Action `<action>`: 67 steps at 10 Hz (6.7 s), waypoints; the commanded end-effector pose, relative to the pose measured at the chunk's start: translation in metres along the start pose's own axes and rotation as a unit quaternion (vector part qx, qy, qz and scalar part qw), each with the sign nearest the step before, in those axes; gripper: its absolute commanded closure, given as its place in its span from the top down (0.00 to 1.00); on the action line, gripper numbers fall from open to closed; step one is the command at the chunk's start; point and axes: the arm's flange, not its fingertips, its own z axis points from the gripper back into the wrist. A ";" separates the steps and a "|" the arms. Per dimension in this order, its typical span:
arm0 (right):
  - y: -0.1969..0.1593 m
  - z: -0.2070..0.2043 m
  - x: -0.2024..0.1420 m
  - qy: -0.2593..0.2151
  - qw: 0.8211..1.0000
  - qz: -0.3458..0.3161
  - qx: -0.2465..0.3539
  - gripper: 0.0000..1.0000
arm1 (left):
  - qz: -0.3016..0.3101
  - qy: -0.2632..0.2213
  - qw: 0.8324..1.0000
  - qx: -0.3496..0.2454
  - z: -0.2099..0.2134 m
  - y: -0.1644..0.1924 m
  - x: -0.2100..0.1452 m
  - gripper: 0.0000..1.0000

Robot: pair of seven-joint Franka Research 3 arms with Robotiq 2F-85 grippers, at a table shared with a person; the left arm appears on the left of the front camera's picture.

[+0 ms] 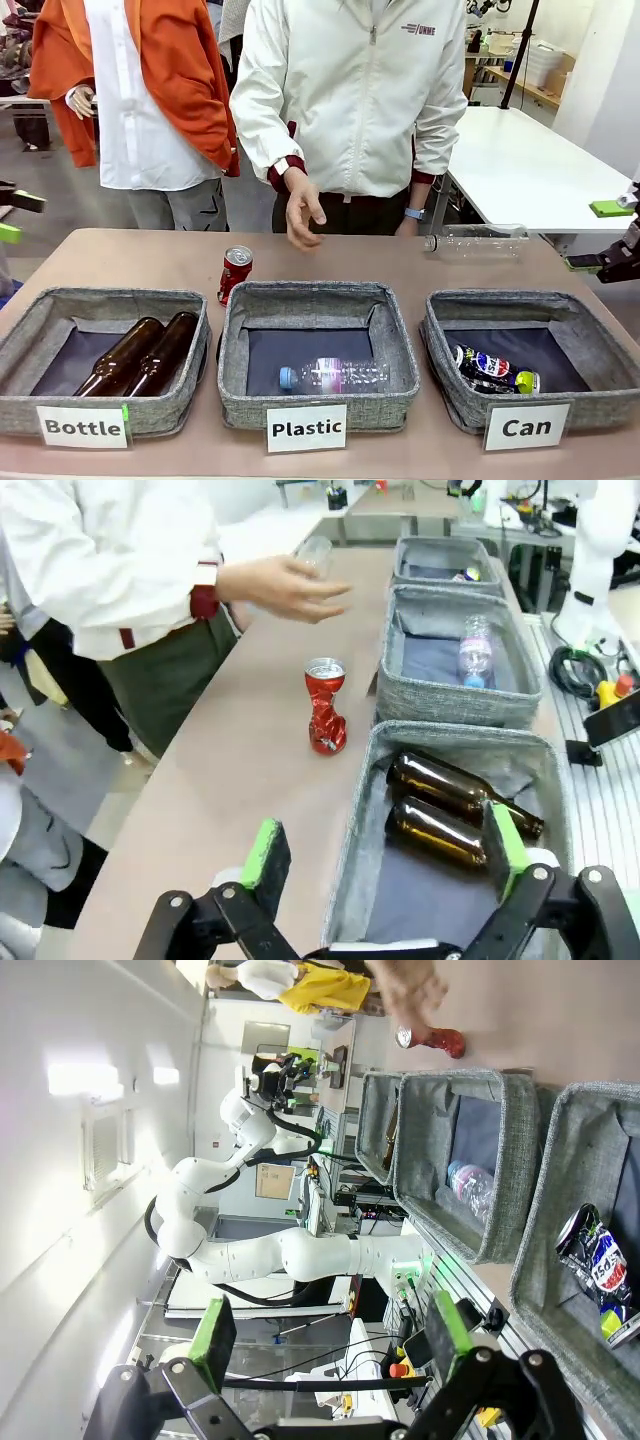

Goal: Sort the can waste into the basket.
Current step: Pick up the can waste from the table and place it in the right Fabric basket.

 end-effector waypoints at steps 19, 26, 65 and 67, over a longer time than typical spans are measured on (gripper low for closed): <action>0.002 0.004 0.001 0.004 1.000 0.008 0.001 1.00 | -0.052 0.125 0.989 -0.063 -0.292 0.072 0.011 1.00; 0.002 0.004 0.001 0.004 1.000 0.008 0.001 1.00 | -0.017 0.142 0.989 -0.037 -0.329 0.099 -0.015 1.00; 0.002 0.004 0.001 0.004 1.000 0.008 0.001 1.00 | -0.006 0.091 0.991 -0.093 -0.238 -0.058 0.099 0.33; 0.002 0.004 0.001 0.004 1.000 0.008 0.001 1.00 | -0.005 0.099 0.990 -0.102 -0.244 -0.057 0.099 0.33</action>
